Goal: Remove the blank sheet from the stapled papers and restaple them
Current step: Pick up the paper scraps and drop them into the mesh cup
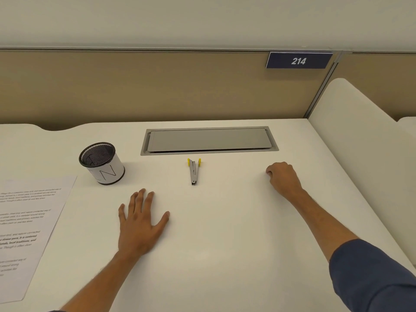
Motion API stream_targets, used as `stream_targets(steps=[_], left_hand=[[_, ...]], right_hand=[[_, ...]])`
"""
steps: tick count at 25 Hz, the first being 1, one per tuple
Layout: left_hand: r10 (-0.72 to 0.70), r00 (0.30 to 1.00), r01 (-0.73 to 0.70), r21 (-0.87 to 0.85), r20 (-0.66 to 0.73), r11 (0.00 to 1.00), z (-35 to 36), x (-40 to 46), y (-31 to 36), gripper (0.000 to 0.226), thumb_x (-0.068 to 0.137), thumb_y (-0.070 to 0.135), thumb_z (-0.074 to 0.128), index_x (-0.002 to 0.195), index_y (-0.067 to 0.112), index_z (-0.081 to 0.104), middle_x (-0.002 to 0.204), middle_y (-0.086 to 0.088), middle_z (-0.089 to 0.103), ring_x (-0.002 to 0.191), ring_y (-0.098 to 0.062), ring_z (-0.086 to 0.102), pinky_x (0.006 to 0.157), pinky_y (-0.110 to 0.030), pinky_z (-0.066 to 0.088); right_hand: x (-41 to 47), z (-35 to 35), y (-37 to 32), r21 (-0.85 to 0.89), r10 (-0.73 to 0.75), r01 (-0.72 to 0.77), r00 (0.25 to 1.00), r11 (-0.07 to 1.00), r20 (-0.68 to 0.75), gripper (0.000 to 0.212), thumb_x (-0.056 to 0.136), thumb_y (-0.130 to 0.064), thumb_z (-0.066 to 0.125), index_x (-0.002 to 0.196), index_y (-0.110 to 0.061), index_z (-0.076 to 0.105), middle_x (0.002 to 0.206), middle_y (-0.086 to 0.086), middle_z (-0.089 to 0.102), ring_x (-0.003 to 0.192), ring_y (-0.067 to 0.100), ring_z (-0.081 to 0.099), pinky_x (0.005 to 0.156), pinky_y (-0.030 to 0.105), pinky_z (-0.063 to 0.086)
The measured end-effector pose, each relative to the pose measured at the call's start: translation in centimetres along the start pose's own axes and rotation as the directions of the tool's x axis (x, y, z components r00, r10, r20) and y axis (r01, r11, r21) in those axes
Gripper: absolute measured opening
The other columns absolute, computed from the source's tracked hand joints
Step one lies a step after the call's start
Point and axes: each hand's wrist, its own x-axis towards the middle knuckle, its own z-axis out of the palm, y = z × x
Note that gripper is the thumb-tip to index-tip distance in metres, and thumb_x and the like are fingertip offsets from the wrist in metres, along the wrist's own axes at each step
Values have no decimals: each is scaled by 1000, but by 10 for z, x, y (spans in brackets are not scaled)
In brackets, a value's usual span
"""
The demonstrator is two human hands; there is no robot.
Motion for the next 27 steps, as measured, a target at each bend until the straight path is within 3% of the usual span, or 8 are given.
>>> stream_targets(steps=[5, 8, 9, 11, 13, 15, 21, 27], left_hand=[[5, 1000, -5, -5, -2, 1000, 0, 0, -1, 84, 82, 71, 22, 148, 21, 32, 160, -1, 23, 148, -19, 12, 118, -49, 7], [10, 1000, -10, -6, -15, 1000, 1, 0, -1, 83, 82, 71, 23, 148, 21, 34, 159, -1, 25, 148, -20, 14, 118, -51, 9], [10, 1000, -10, -3, -15, 1000, 1, 0, -1, 83, 83, 71, 23, 148, 21, 34, 159, -1, 25, 148, -20, 15, 118, -51, 10], [12, 1000, -12, -5, -14, 1000, 1, 1, -1, 83, 83, 71, 23, 148, 20, 34, 159, -2, 25, 148, -20, 15, 118, -51, 9], [10, 1000, -10, -4, -15, 1000, 1, 1, 0, 84, 83, 71, 22, 148, 20, 33, 160, -2, 24, 148, -20, 14, 118, -50, 8], [8, 1000, -8, 2, -11, 1000, 1, 1, 1, 84, 83, 71, 21, 149, 21, 33, 160, -2, 23, 148, -20, 13, 118, -50, 8], [15, 1000, -15, -7, -18, 1000, 1, -1, 0, 83, 84, 70, 23, 148, 19, 35, 159, -3, 26, 148, -22, 17, 118, -51, 9], [17, 1000, -17, -10, -13, 1000, 2, 0, -1, 82, 84, 70, 25, 148, 18, 36, 159, -4, 26, 148, -23, 17, 117, -51, 6]], right_hand=[[-4, 9, -2, -54, -26, 25, 1000, 998, -12, 27, 89, 3, 46, 101, -2, 69, 102, 14, 67, 92, 31, 60, 77, 33, 41], [-3, 4, 4, 249, 99, -80, 993, 965, -65, 22, 86, 3, 54, 90, -2, 74, 94, 12, 73, 88, 27, 66, 73, 24, 47], [-1, 2, 6, 455, 217, -161, 973, 876, -73, 18, 84, 2, 59, 87, -3, 76, 91, 12, 75, 86, 25, 68, 69, 16, 49], [-3, -7, 4, 839, 460, -296, 886, 457, 61, 13, 82, 2, 68, 93, -1, 74, 93, 14, 74, 85, 22, 68, 67, 6, 52], [-5, -17, -10, 952, 468, -304, 838, -29, 282, 21, 84, 5, 67, 104, 6, 68, 94, 13, 70, 90, 22, 65, 69, 13, 57], [-7, -28, -29, 919, 365, -293, 852, -263, 375, 20, 87, 5, 62, 107, 6, 65, 92, 9, 68, 88, 19, 65, 70, 18, 59], [-2, -50, -104, 819, 119, -263, 921, -510, 370, 12, 92, 2, 56, 98, -2, 66, 76, 1, 73, 70, 7, 70, 69, 17, 57], [10, -56, -205, 758, -57, -355, 919, -546, 389, 11, 91, 4, 56, 96, 0, 65, 72, 2, 72, 66, 7, 69, 68, 18, 58]])
